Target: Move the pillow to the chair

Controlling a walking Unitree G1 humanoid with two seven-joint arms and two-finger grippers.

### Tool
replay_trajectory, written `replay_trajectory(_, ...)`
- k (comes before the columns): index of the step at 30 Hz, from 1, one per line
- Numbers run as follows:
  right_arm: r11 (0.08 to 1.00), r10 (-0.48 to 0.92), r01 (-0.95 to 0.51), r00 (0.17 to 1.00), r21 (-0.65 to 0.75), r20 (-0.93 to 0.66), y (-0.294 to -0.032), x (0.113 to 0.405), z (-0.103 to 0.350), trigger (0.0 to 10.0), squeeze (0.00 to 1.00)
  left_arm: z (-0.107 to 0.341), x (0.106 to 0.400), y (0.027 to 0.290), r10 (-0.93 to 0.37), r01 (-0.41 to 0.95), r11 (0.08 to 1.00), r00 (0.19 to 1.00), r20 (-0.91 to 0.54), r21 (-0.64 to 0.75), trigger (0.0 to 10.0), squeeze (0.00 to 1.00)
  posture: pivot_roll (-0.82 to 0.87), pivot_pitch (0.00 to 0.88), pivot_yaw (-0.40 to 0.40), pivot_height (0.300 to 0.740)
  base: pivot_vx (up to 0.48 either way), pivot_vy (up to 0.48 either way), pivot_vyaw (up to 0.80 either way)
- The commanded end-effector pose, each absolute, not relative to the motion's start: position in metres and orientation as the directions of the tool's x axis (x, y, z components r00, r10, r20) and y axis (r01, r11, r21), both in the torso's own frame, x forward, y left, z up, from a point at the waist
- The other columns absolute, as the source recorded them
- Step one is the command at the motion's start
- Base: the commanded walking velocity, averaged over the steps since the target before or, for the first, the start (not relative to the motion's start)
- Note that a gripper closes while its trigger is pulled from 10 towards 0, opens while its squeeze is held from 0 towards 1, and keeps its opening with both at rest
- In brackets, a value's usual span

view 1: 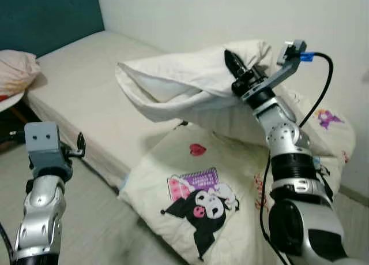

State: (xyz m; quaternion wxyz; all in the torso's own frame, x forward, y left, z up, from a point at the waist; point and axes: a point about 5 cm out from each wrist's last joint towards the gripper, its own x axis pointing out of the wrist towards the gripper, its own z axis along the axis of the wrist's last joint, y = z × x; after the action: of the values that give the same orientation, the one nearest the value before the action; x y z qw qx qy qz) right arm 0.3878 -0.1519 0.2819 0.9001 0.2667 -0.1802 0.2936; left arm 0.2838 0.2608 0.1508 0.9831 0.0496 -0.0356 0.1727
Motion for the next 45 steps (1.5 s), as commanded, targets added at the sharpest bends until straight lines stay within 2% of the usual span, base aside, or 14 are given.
replay_trajectory(1,0.668,0.439,-0.668,0.709,0.328,0.552,-0.149,0.383,0.304,0.0,0.00,0.139,0.281,0.259,0.347,-0.350,0.932,0.936,0.054,0.090,10.0,0.00,0.00,0.000,-0.059,0.720,0.000,0.000,0.00)
replay_trajectory(6,0.658,0.443,-0.679,0.699,0.327,0.561,-0.144,0.380,0.309,0.0,0.00,0.134,0.281,0.258,0.348,-0.350,0.933,0.937,0.044,0.086,10.0,0.00,0.00,0.000,-0.065,0.740,0.000,0.000,0.00)
replay_trajectory(19,0.657,0.457,-0.694,0.676,0.294,0.578,-0.130,0.377,0.312,0.0,0.00,0.132,0.284,0.253,0.341,-0.345,0.935,0.938,0.057,0.082,10.0,0.00,0.00,0.000,-0.076,0.740,0.000,0.000,0.00)
replay_trajectory(24,0.644,0.509,-0.720,0.656,0.260,0.557,-0.119,0.372,0.303,0.0,0.00,0.133,0.284,0.254,0.346,-0.350,0.933,0.936,0.066,0.082,10.0,0.00,0.00,0.000,-0.081,0.740,0.000,0.000,0.78)
replay_trajectory(31,0.534,0.596,-0.817,0.545,0.217,0.590,-0.098,0.352,0.302,0.0,0.00,0.132,0.283,0.250,0.342,-0.347,0.935,0.937,0.073,0.076,10.0,0.00,0.00,0.000,-0.080,0.740,0.000,0.000,0.80)
replay_trajectory(36,0.509,0.604,-0.837,0.515,0.203,0.608,-0.096,0.349,0.306,0.0,0.00,0.132,0.284,0.249,0.339,-0.345,0.936,0.938,0.076,0.076,10.0,0.00,0.00,0.000,-0.081,0.740,0.000,0.000,0.80)
replay_trajectory(40,0.461,0.609,-0.870,0.452,0.174,0.652,-0.092,0.341,0.317,0.0,0.00,0.136,0.285,0.248,0.333,-0.342,0.936,0.938,0.100,0.085,10.0,0.00,0.00,0.000,-0.080,0.740,0.000,0.000,0.80)
replay_trajectory(45,0.457,0.609,-0.873,0.446,0.170,0.656,-0.092,0.340,0.318,0.0,0.00,0.138,0.285,0.248,0.337,-0.348,0.933,0.935,0.113,0.095,10.0,0.00,0.01,0.000,-0.084,0.740,0.000,0.000,0.80)
